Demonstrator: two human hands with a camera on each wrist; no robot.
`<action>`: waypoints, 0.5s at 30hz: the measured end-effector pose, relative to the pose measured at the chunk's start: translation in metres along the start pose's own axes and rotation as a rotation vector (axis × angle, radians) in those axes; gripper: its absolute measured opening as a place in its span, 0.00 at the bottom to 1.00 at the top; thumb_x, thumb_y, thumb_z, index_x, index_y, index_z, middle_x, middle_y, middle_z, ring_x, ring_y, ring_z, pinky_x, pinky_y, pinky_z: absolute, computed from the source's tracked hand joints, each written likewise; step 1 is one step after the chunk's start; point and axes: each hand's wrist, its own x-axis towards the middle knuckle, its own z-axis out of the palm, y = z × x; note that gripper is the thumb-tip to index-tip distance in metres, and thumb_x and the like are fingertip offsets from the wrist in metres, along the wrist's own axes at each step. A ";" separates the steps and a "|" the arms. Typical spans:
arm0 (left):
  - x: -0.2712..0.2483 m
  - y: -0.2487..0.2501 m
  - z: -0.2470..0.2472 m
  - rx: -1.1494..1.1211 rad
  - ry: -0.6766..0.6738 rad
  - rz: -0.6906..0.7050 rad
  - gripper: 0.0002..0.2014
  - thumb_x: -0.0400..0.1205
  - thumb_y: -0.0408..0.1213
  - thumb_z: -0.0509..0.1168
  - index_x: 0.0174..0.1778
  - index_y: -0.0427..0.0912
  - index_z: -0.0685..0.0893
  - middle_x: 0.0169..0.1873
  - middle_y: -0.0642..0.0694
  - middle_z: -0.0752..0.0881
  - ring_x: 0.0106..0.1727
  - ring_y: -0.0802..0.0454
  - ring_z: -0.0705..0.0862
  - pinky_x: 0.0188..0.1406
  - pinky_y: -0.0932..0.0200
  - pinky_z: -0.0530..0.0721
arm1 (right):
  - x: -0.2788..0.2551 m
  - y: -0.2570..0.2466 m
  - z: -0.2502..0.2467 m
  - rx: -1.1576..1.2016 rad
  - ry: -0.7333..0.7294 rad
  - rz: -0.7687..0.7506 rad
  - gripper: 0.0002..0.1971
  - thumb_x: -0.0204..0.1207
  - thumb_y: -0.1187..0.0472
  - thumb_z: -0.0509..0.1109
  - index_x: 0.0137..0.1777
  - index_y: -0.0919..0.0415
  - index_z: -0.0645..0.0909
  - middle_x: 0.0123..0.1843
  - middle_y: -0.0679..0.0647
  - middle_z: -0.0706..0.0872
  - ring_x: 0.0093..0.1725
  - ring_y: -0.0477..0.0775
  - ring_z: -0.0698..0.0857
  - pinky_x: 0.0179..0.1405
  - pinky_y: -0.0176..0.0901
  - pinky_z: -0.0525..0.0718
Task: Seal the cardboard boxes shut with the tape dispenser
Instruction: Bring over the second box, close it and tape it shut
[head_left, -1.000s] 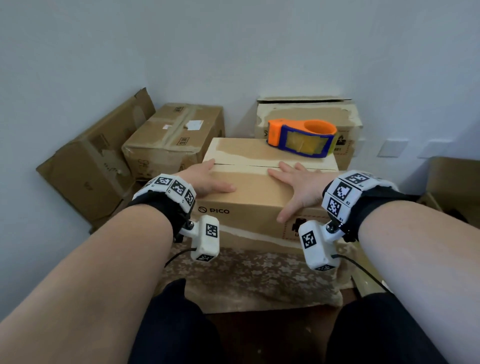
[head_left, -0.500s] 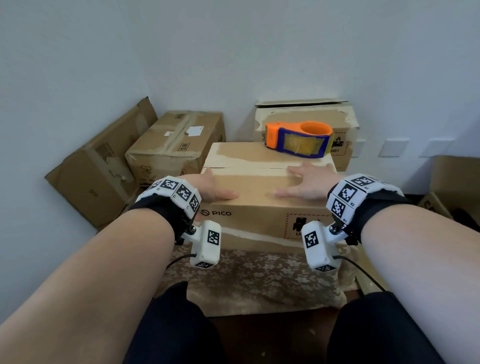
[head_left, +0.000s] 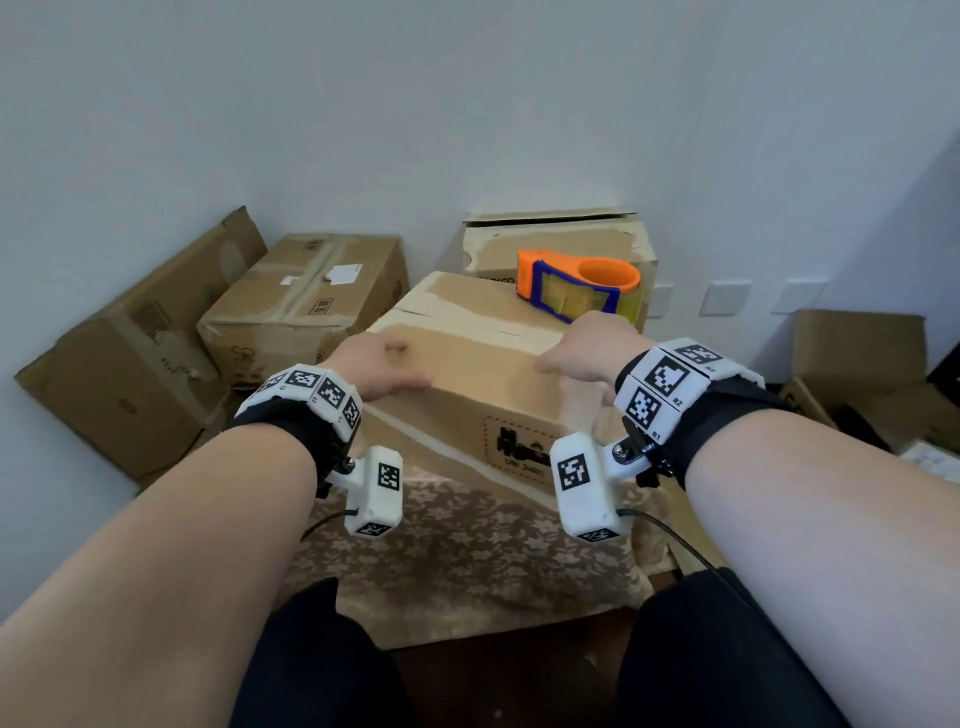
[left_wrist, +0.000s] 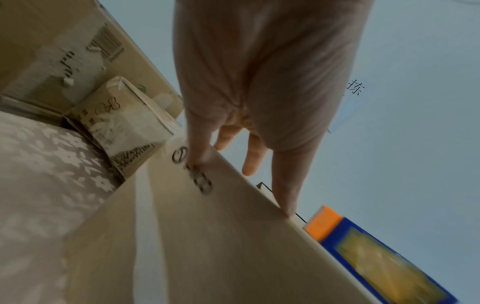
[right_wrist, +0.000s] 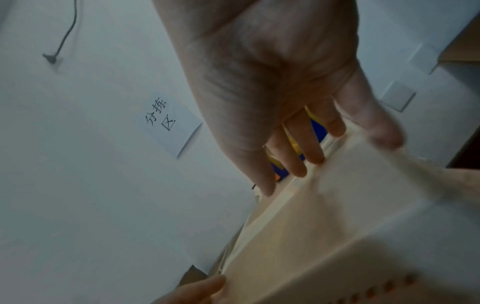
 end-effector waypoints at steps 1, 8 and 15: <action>-0.001 0.004 0.003 -0.025 0.014 0.010 0.38 0.74 0.55 0.72 0.78 0.45 0.70 0.76 0.43 0.73 0.72 0.45 0.75 0.73 0.53 0.70 | -0.001 -0.001 -0.001 0.085 0.000 0.003 0.19 0.76 0.47 0.71 0.52 0.64 0.77 0.44 0.55 0.80 0.42 0.57 0.84 0.41 0.46 0.86; -0.003 0.057 0.030 0.044 -0.095 0.106 0.43 0.75 0.62 0.66 0.82 0.43 0.62 0.80 0.43 0.65 0.79 0.44 0.64 0.80 0.44 0.59 | -0.005 0.008 -0.005 0.461 -0.066 0.004 0.13 0.80 0.59 0.69 0.59 0.68 0.80 0.50 0.55 0.86 0.53 0.58 0.87 0.51 0.55 0.89; -0.004 0.103 0.047 0.332 -0.196 0.079 0.59 0.61 0.81 0.59 0.81 0.44 0.58 0.78 0.34 0.62 0.77 0.34 0.64 0.76 0.37 0.62 | 0.011 0.048 -0.008 0.517 0.113 0.156 0.06 0.77 0.61 0.68 0.42 0.63 0.78 0.44 0.59 0.89 0.46 0.58 0.89 0.52 0.56 0.89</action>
